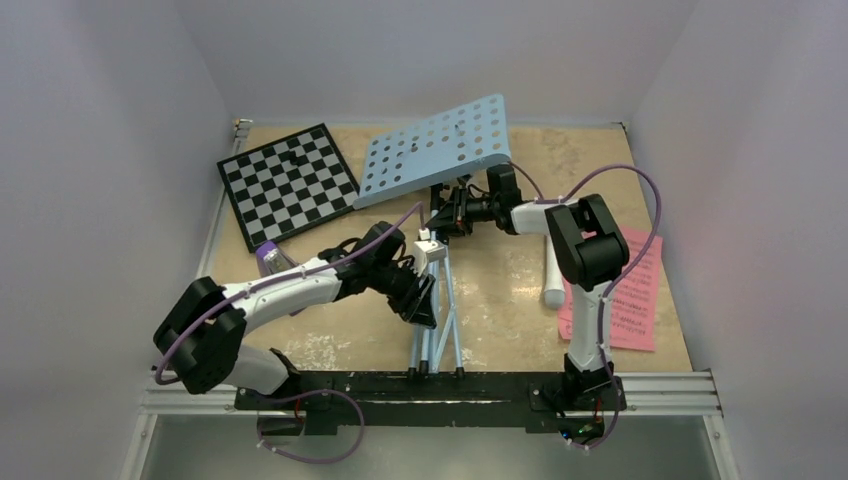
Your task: Pack up the instrument practice props
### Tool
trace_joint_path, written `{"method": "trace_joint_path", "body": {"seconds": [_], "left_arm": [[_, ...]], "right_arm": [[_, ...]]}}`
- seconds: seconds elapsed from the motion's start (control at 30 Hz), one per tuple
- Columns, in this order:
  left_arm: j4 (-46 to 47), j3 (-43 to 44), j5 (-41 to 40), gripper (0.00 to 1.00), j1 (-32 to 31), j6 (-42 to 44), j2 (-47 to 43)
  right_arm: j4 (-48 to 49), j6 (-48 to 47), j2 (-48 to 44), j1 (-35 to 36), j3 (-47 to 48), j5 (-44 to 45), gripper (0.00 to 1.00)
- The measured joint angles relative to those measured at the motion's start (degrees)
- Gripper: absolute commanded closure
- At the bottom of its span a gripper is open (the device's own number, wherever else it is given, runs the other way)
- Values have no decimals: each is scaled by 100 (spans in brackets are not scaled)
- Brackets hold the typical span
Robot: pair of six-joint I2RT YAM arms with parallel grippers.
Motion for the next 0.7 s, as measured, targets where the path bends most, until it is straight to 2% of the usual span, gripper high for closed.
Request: {"method": "trace_joint_path", "body": {"seconds": [0.13,0.17,0.23,0.27,0.37,0.47,0.5,0.6,0.63,0.7], "left_arm": [[516,-20,-184,100,11,-144,339],[645,-20,-229,100,13,-146,365],[721,-20,-348,100,31,-105,367],[748,-20,-398,100,44,-81,372],[807,-20,-518,100,68,52,452],[841,-20,-612,100,105,181,581],[866,-20,-645,100,105,214,616],[975,-17,-710,100,153,308,730],[1049,-11,-723,96,166,319,778],[1137,13,-734,73,173,326,841]], "right_arm": [[-96,-72,249,-118,37,227,100],[-133,-83,249,-138,59,302,95],[-212,-92,256,-181,98,424,67],[-273,-111,260,-190,122,485,57],[-605,-184,273,-181,256,656,28],[-1054,-321,264,-210,271,754,5],[-1213,-352,249,-225,262,767,2],[-1703,-417,24,-356,107,754,1],[-1882,-487,-114,-400,4,828,1],[-2227,-610,-382,-481,-195,916,1]]}}
